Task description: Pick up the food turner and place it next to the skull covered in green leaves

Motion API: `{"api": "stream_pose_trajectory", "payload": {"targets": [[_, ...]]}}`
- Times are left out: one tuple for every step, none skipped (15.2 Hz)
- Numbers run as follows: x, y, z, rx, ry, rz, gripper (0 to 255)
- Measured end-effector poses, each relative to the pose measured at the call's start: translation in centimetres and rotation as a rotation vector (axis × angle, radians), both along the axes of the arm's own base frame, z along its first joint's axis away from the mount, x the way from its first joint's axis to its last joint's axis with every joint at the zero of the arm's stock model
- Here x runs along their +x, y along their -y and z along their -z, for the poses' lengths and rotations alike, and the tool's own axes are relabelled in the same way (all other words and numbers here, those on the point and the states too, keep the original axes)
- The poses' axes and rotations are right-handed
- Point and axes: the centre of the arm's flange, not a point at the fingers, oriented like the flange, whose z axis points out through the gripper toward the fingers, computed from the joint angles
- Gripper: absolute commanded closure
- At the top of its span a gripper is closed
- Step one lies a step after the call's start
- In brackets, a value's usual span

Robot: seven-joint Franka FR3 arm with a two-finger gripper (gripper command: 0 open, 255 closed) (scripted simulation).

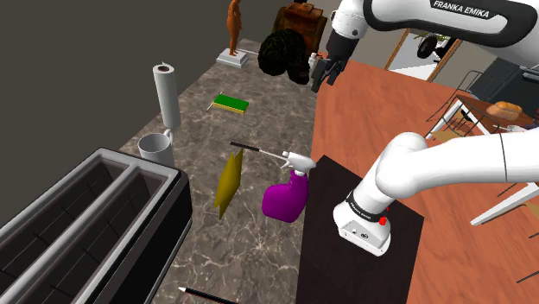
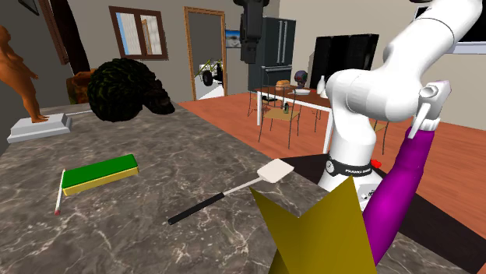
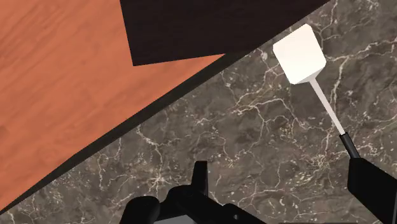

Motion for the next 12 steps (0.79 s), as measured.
{"api": "stream_pose_trajectory", "payload": {"targets": [[0.0,0.0,0.0,0.0,0.0,0.0,0],[0.2,-0.3,0.5,0.0,0.0,-0.014,0],[0.5,-0.7,1.3,0.001,-0.001,-0.035,0],[0.7,-1.4,2.1,0.001,-0.001,-0.059,0],[1.2,-1.9,3.2,0.001,-0.002,-0.086,0],[1.5,-2.7,4.2,0.002,-0.001,-0.113,0],[2.0,-3.3,5.4,0.003,-0.002,-0.141,0],[2.4,-4.2,6.3,0.003,-0.001,-0.169,0],[2.6,-4.9,7.3,0.004,-0.001,-0.198,0],[2.9,-5.7,8.4,0.004,-0.001,-0.226,0],[3.4,-6.2,9.4,0.005,-0.001,-0.254,0],[3.6,-7.0,10.4,0.005,-0.001,-0.282,0]]}}
